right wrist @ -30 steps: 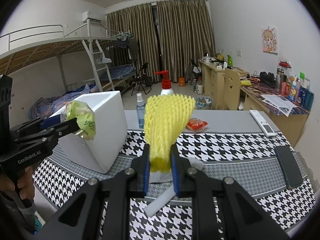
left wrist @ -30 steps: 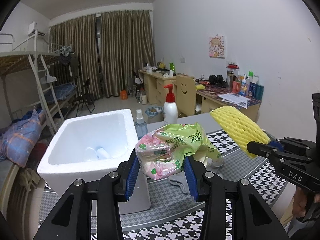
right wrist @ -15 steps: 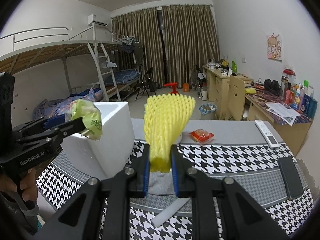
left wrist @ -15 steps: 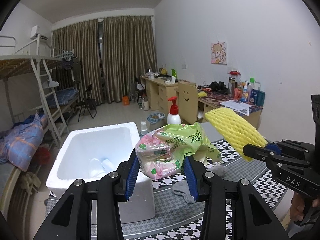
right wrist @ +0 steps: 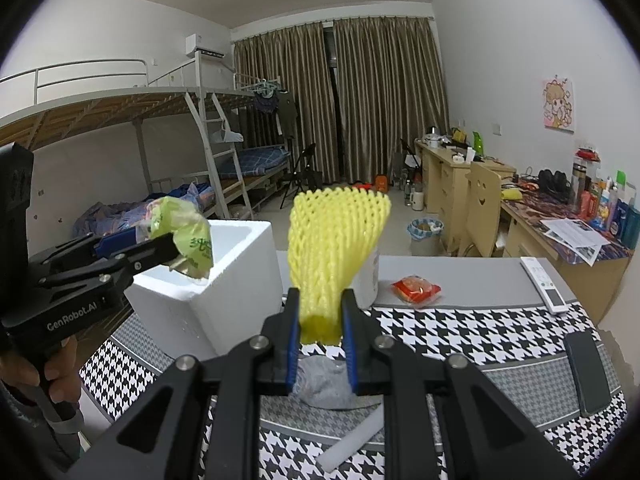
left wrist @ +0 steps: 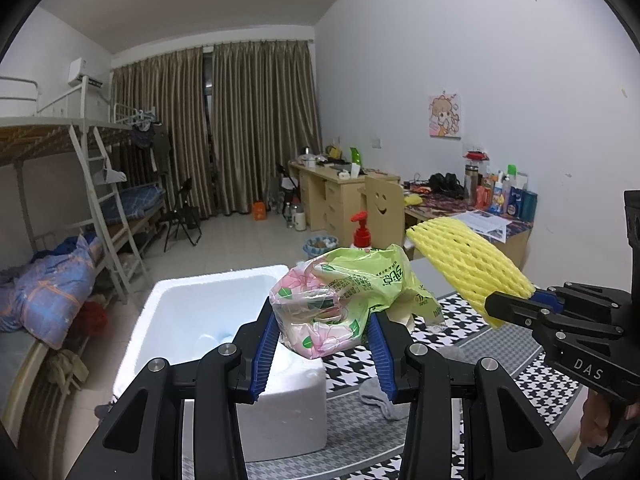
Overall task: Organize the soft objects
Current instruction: 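Lift the packet and sponge and carry both toward the foam box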
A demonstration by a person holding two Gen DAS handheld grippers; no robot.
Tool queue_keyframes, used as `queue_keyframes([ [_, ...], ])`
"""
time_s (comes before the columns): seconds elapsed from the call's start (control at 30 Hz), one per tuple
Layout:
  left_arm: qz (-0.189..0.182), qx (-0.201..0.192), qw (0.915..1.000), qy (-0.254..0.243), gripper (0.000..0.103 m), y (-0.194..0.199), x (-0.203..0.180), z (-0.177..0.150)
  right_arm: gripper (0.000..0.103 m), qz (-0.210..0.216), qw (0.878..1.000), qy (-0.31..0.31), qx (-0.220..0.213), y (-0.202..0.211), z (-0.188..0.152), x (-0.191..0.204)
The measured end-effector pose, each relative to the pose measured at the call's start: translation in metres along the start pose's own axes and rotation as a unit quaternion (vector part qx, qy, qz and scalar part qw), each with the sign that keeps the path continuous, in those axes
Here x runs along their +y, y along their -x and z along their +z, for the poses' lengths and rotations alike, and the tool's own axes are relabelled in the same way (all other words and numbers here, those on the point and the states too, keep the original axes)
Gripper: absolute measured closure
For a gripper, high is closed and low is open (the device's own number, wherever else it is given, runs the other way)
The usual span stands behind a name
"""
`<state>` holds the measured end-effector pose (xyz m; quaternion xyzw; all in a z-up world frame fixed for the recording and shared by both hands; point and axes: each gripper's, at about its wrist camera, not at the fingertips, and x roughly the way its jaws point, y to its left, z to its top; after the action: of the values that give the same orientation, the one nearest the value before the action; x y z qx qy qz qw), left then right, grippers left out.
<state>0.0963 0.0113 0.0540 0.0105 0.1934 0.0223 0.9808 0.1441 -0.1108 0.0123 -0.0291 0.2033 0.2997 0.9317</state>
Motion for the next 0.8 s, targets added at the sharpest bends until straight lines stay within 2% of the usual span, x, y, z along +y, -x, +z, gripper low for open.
queue_keyframes([
  [0.8,0.060,-0.006,0.9978,0.027,0.059,-0.003,0.036,0.007,0.080,0.058,0.998,0.028,0.005,-0.024,0.019,0.032],
])
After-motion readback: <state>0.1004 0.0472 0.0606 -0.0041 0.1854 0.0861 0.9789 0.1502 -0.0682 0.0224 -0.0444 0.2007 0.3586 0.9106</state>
